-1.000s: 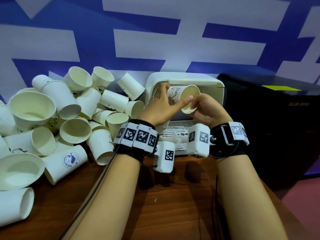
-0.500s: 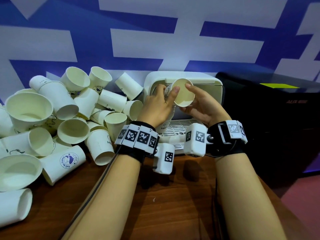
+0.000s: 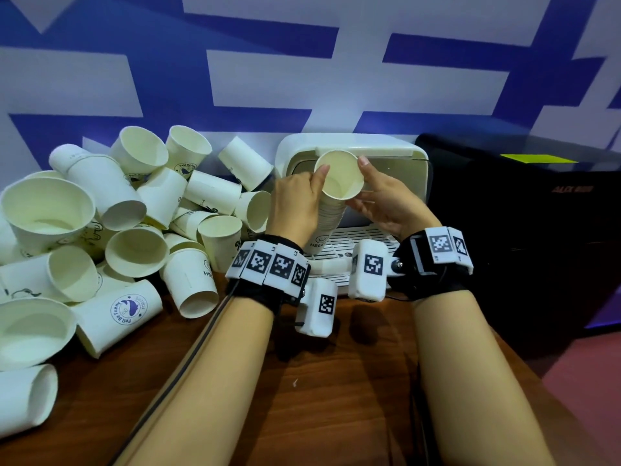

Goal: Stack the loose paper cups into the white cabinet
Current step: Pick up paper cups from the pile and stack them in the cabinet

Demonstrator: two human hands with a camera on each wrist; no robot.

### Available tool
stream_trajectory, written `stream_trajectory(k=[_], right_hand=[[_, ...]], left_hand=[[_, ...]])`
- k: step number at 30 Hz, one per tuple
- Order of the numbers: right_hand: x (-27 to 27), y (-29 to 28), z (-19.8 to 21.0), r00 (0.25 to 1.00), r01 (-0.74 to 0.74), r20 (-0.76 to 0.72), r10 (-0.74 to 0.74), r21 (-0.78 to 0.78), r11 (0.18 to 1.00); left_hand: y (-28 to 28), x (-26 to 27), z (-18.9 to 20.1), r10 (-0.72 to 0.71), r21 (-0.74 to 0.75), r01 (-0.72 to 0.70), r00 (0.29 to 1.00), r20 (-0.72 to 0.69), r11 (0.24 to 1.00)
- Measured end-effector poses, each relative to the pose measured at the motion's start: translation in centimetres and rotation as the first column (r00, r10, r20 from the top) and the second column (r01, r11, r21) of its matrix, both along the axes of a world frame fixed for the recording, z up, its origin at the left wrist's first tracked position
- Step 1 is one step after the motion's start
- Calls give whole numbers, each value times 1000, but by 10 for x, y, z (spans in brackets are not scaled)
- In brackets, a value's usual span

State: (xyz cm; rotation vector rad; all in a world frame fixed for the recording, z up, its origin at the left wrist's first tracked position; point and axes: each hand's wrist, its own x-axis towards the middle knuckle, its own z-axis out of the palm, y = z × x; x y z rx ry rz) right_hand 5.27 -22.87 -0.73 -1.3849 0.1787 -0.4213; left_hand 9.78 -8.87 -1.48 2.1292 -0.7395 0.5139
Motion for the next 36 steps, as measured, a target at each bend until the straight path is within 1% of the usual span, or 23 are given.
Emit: stream_trajectory(k=[4,7,9,12,14,16,18,23,27,30,32,34,36], right_hand=[[2,2,-3,993,61,-99,-70,-84,995],[2,6,-4,984,64,-154,-86,-142,988],[3,7,-5,985,50,-160,-67,-113,992],[5,10,-8,990,12,-141,-10,9,1000],[7,13,-10,990,12,-143,-4,52,999],[8,16,-12,988,16,-157,-6,58,998],[9,16,-13,986,19,-169,-8,67,998],[12,12,-13,977,19,-211,7,122,992],[12,10,-15,973,32,-231,-6,106,994],[13,9,-16,965,-1,-262,19,71,997],[14,11,-15,965,-20,-261,35,61,998],[16,13,-13,969,-11,-247,30,78,997],[17,14,-12,974,6,-224,19,111,994]], left_hand=[[4,-6,5,11,68,-8,999,-44,998],[5,-1,5,12,85,-6,997,-77,996],[3,6,1,23,61,-19,997,-75,998],[2,17,-8,40,-1,-40,996,-81,999],[1,23,-13,14,-77,-24,992,-122,997],[-1,26,-15,-17,-137,-6,986,-166,991],[-1,26,-15,-25,-133,-1,980,-198,991],[1,22,-13,-43,-70,24,960,-276,997],[3,18,-11,-83,-43,73,936,-342,996],[4,19,-9,-76,-35,68,920,-384,997],[5,18,-8,-94,-81,64,890,-445,995],[5,20,-8,-153,-193,61,849,-507,979],[4,20,-7,-171,-237,47,830,-531,970]])
